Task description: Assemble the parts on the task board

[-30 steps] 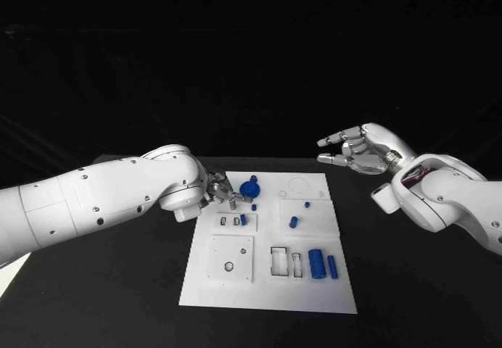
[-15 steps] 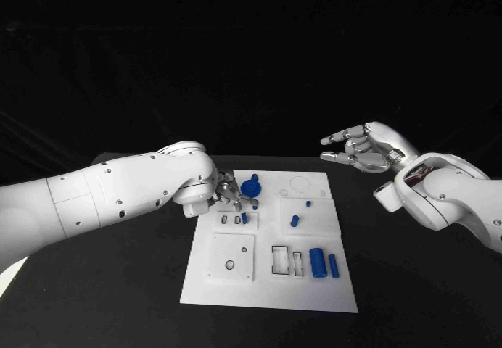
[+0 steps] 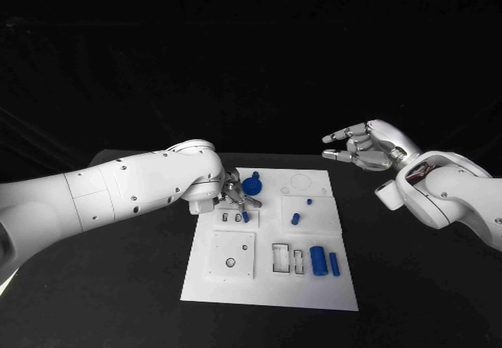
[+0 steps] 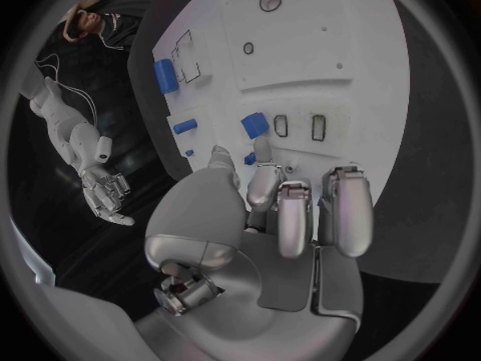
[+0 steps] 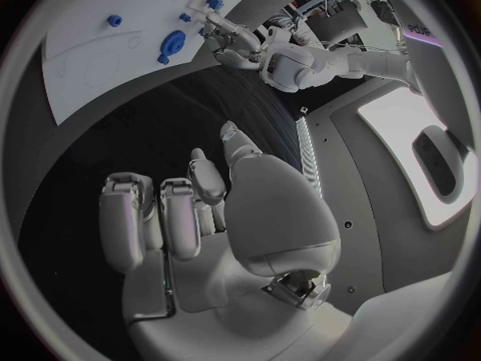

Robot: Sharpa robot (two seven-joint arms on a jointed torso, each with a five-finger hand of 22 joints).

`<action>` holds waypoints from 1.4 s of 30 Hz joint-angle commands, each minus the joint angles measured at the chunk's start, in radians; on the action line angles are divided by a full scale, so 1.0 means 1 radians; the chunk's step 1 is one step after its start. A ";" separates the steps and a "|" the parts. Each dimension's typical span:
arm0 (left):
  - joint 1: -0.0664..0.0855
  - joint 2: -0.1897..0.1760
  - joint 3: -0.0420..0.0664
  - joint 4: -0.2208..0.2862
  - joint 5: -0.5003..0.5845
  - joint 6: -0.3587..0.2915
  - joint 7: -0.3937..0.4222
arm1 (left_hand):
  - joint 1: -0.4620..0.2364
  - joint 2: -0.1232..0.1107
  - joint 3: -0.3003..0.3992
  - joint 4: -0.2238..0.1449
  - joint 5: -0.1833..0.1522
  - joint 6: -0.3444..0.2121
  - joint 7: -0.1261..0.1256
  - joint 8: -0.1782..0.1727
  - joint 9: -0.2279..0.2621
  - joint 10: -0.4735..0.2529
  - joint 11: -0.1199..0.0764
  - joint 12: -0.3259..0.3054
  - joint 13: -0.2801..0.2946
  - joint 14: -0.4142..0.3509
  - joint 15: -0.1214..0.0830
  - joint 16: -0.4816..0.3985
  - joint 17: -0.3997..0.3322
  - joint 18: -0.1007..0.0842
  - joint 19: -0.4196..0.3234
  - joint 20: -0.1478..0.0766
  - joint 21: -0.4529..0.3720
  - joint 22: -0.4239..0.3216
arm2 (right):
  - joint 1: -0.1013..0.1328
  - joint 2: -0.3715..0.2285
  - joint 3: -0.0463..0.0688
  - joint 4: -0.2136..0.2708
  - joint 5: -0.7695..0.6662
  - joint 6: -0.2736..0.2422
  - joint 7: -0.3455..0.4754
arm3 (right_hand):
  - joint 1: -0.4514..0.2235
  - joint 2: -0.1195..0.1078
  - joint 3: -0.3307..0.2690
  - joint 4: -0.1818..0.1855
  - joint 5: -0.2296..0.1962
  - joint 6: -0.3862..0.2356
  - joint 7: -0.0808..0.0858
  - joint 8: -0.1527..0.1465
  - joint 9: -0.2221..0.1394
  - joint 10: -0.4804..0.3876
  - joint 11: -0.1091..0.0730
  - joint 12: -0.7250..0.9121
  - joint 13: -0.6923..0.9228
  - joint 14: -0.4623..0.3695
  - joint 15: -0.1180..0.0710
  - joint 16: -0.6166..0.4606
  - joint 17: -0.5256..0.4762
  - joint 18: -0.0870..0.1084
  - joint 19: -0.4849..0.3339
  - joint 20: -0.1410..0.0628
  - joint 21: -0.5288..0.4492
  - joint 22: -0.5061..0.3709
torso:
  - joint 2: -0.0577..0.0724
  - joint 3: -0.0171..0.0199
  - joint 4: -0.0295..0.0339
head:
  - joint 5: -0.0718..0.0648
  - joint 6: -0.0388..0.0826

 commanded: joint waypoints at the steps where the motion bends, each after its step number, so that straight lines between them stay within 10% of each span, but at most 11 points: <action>1: 0.001 0.002 0.000 -0.003 -0.015 0.039 -0.121 | 0.007 0.007 0.000 -0.004 -0.003 -0.006 0.001 0.005 0.002 0.004 0.003 0.003 0.002 0.105 -0.004 0.005 0.263 -0.010 0.029 -0.003 0.005 0.027 | 0.000 0.003 0.000 -0.002 0.001 0.011 -0.003 | 0.004 0.002 -0.007 0.000 0.004 0.004 -0.003 0.004 0.002 -0.005 0.001 -0.003 -0.001 0.082 -0.002 -0.006 0.190 -0.001 -0.002 0.001 -0.006 0.005 | 0.000 -0.0001 -0.0002 | 0.002 -0.002; 42: -0.002 -0.004 -0.001 0.000 -0.021 0.098 -0.129 | 0.010 0.011 0.003 -0.002 -0.003 -0.006 0.000 0.010 0.012 0.010 0.002 0.010 0.011 0.105 -0.004 0.005 0.263 -0.012 0.032 -0.003 0.010 0.037 | 0.000 0.012 -0.001 -0.014 -0.001 0.019 -0.007 | 0.003 0.004 -0.009 0.002 0.006 0.004 -0.004 0.005 0.002 -0.004 0.000 -0.002 -0.001 0.082 -0.003 -0.006 0.189 -0.001 -0.002 0.001 -0.007 0.005 | 0.001 0.0001 -0.0006 | 0.002 -0.007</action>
